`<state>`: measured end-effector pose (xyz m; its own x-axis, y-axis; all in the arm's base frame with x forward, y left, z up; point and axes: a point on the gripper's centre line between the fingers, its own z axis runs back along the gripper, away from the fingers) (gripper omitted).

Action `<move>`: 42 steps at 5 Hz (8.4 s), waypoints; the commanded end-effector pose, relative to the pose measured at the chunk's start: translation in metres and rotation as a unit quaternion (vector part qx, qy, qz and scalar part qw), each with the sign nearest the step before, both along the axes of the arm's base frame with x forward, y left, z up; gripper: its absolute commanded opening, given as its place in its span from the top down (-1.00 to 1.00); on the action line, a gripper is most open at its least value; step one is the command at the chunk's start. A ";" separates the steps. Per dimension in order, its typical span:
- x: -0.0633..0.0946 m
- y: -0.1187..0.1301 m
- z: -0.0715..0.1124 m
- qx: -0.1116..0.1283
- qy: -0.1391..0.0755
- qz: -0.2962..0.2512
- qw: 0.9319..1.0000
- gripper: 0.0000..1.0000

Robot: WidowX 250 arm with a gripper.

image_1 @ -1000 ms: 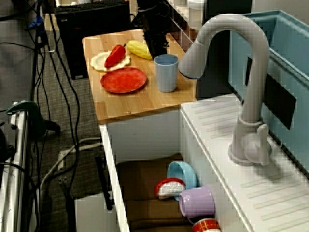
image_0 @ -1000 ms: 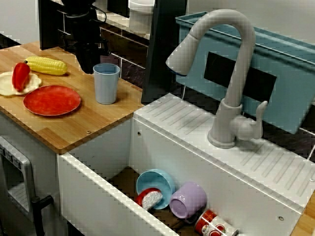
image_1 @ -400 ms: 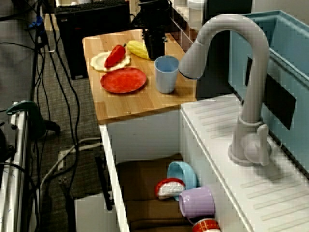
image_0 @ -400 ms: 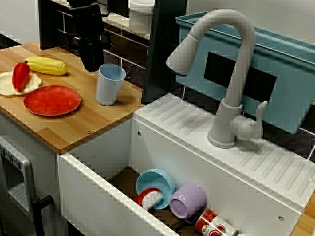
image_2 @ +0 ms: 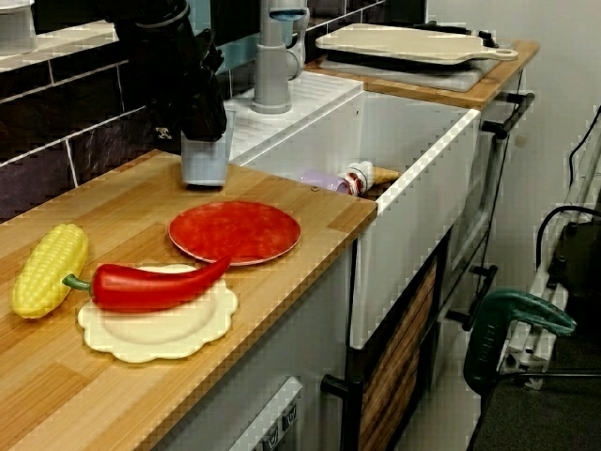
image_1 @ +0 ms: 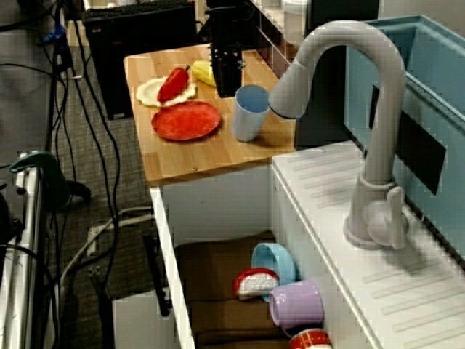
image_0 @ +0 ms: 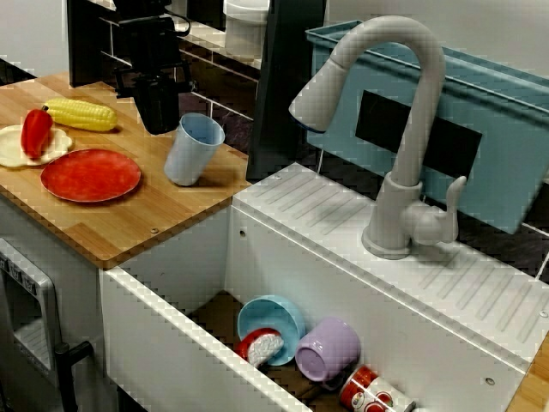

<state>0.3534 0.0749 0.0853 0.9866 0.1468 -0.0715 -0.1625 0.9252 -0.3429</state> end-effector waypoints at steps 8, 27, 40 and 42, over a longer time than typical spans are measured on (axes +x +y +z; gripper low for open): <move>0.019 0.064 0.032 0.095 -0.103 0.043 0.989 1.00; -0.049 0.103 0.040 0.195 -0.082 0.124 0.969 -1.00; -0.063 0.151 -0.004 0.223 -0.098 0.186 0.952 -1.00; -0.063 0.151 -0.006 0.221 -0.099 0.196 0.950 -1.00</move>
